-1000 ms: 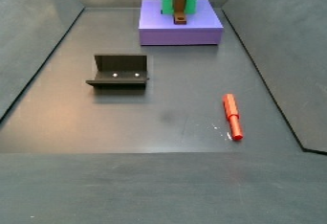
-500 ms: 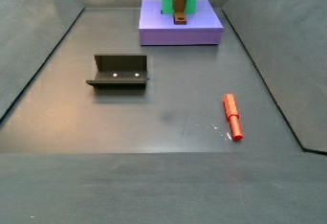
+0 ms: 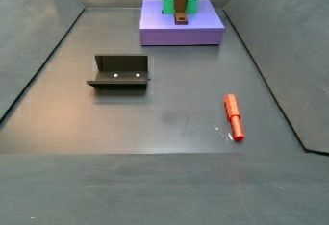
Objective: Pick up the blue object. Move up. Place the blue object on the fixture. Regrasp the blue object. Move to above the board. Insert the blue object.
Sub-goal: Insert the blue object.
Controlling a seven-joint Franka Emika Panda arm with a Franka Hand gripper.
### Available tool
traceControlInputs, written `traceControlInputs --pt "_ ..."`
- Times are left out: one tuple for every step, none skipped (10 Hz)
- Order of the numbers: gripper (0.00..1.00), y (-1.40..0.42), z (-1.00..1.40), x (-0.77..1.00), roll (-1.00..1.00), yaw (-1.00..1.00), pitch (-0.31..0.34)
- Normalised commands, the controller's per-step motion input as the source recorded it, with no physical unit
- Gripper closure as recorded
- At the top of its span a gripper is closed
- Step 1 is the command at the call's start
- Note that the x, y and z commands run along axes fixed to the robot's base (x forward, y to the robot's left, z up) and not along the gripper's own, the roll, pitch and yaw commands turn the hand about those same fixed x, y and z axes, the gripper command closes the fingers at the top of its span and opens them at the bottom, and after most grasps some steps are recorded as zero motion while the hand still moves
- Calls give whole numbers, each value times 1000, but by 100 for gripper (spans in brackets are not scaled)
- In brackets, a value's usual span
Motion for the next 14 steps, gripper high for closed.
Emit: traceControlInputs --pt "100 -251 -543 -86 93 177 -349" --pt "100 -291 -554 -120 133 203 -329" --pt "100 -300 -669 0 163 126 -243" --pt "100 -260 -660 111 79 0 -151" --pt "100 -220 -669 117 117 -77 -129" --pt "100 -177 -623 260 196 -191 54" --pt "100 -149 -589 409 233 -263 204" --pt "100 -106 -449 357 317 -249 189" --pt "100 -89 -303 246 363 -203 176" --pt "100 -20 -214 43 306 -169 146" --pt "100 0 -194 0 274 -131 117" --pt "100 0 -194 0 263 -194 74" --pt "100 0 -154 -126 146 -146 11" --pt "100 0 -109 -63 66 -80 0"
